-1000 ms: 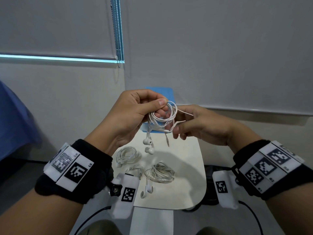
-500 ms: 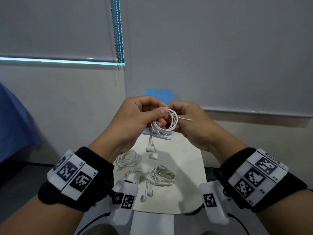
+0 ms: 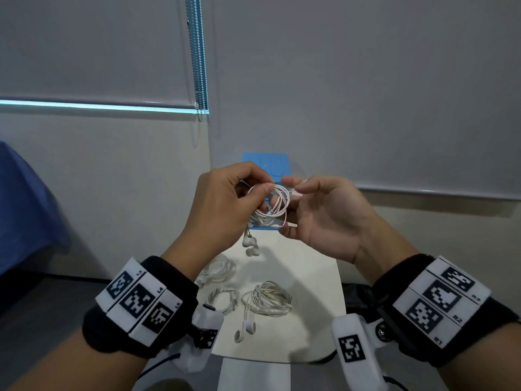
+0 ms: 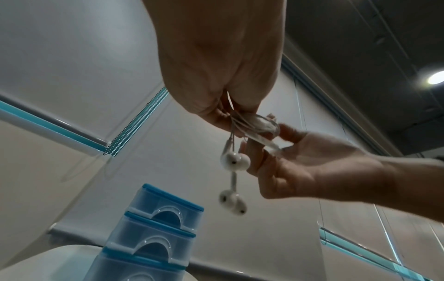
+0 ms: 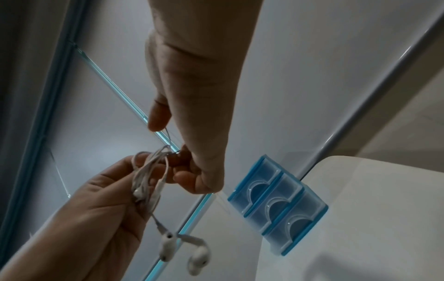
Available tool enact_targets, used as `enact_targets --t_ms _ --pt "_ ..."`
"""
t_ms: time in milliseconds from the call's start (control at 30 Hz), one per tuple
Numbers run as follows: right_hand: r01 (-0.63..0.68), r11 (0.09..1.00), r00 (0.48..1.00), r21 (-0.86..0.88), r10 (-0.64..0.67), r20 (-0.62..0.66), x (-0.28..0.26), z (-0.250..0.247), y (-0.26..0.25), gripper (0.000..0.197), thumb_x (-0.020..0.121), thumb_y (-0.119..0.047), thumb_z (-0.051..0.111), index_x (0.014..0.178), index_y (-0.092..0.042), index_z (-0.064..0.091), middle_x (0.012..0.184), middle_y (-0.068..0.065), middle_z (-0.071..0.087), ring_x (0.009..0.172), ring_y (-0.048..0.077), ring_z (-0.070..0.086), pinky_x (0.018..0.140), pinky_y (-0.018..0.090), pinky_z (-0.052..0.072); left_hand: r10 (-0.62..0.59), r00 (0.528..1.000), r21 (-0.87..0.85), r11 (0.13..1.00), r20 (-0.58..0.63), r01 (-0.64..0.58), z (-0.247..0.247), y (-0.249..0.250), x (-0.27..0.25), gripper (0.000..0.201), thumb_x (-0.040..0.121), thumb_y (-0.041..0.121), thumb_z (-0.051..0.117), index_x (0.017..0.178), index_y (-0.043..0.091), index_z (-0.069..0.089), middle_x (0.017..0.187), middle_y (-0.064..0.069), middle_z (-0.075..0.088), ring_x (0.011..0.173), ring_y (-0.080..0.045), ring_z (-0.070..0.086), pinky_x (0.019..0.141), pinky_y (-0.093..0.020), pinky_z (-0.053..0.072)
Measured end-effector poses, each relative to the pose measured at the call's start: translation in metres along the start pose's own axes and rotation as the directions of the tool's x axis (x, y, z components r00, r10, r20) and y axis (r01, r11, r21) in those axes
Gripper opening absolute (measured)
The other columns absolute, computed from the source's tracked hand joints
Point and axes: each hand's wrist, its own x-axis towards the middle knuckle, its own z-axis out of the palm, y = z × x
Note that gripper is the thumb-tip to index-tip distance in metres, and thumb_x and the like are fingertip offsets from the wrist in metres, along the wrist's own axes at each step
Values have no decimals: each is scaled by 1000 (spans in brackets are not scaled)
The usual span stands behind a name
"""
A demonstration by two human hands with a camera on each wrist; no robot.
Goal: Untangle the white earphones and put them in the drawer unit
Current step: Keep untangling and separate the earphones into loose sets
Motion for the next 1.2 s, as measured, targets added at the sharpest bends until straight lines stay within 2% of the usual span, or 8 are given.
enact_targets --t_ms 200,300,467,567,667,900,1100,1200 --pt "11 988 999 -155 -18 -45 -5 8 -3 52 80 2 60 120 -26 46 82 2 65 71 17 63 70 35 35 182 983 129 976 -24 -177 1 -4 -4 5 93 9 75 90 12 77 77 6 73 67 -15 72 64 -37 58" --pt "34 917 983 -398 -102 -151 -1 12 -1 54 84 12 63 118 -27 46 88 4 68 73 17 65 69 33 39 280 960 232 935 -19 -268 4 -3 -5 7 92 8 75 88 13 77 77 8 71 69 -12 66 64 -25 52" --pt "91 644 933 -760 -322 -162 1 17 1 53 84 9 68 117 -27 47 105 19 69 83 23 68 65 30 53 302 953 304 911 -36 -278 10 -3 -1 8 93 8 74 87 14 76 74 11 66 66 -6 60 64 -14 41" --pt "94 571 905 -816 -390 -169 0 17 -5 40 89 8 66 112 -21 53 98 23 70 75 29 76 69 40 65 322 946 343 894 -42 -289 12 -2 1 8 93 8 73 87 14 75 72 10 65 64 -6 56 63 -18 43" --pt "39 527 900 -849 -388 -200 -1 15 -9 36 88 9 64 109 -19 56 88 20 73 68 30 77 78 54 64 333 942 359 884 -39 -298 13 -3 2 8 93 8 73 87 13 74 71 9 64 63 -9 58 63 -26 47" --pt "-29 521 912 -853 -335 -236 -5 12 -16 46 80 15 72 111 -16 56 103 28 70 71 33 78 82 56 63 319 947 397 874 -36 -279 11 -5 0 9 93 7 72 87 14 74 71 11 62 62 -5 53 62 -19 44" --pt "-88 128 928 -988 -350 -128 -19 23 -24 40 79 3 82 109 -19 66 87 7 76 72 23 77 77 47 64 284 959 430 866 -2 -255 8 -8 2 8 92 7 73 87 13 74 72 7 66 63 -9 60 63 -31 52" --pt "-93 -46 926 -995 -370 -69 -30 31 -34 18 85 -4 78 95 -17 71 78 1 77 69 14 76 78 40 64 240 971 439 870 19 -224 7 -12 4 8 93 8 73 87 13 74 73 6 68 64 -11 63 64 -38 56"
